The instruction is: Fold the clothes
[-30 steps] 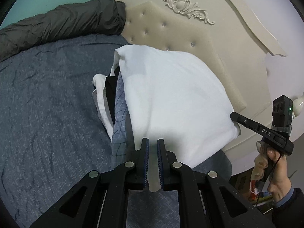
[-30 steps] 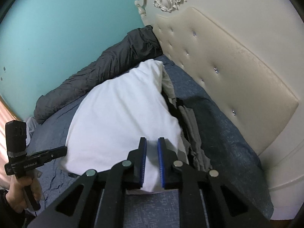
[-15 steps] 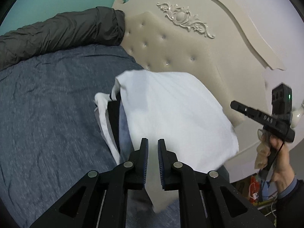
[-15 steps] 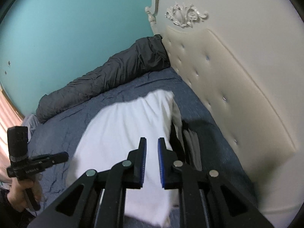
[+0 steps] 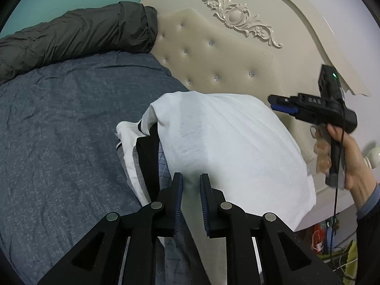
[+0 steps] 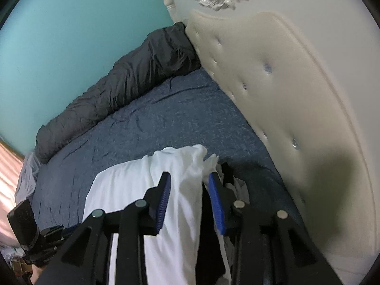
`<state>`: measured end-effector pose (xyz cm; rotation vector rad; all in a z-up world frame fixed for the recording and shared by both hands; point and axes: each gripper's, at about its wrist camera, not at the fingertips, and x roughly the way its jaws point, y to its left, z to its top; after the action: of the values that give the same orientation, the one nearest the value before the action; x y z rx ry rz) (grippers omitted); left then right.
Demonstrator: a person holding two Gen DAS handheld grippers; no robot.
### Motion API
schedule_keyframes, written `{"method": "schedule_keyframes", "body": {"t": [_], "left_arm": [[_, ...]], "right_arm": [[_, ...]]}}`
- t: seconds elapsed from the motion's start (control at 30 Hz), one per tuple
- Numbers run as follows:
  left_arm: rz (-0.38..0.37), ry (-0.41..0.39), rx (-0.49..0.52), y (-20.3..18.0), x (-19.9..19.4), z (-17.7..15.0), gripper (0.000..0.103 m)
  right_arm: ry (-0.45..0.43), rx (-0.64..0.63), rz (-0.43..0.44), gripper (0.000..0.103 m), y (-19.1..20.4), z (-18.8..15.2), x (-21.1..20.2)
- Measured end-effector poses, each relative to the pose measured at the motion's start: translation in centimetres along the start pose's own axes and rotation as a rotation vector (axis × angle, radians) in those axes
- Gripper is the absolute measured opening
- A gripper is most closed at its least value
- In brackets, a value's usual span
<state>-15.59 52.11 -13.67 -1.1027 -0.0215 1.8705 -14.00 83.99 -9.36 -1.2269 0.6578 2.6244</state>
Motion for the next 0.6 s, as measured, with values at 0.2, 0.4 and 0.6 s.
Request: {"method": "schedule_keyframes", "body": {"t": [0.2,0.4,0.6], "left_arm": [[0.005,0.008,0.043,-0.4,0.8,-0.6,0.016],[-0.002,0.020,0.027,-0.1,1.3,-1.2,0.016],[0.001,0.031,0.028,-0.2,1.7,-1.7,0.016]], "right_arm": [[0.048,-0.026,-0.014,0.015,0.3,1.2,2.7],[0.007,0.005,-0.011,0.002,-0.5,1.0,2.7],[-0.009,0.063,-0.095,0.002,-2.0,0.7,3.2]]}}
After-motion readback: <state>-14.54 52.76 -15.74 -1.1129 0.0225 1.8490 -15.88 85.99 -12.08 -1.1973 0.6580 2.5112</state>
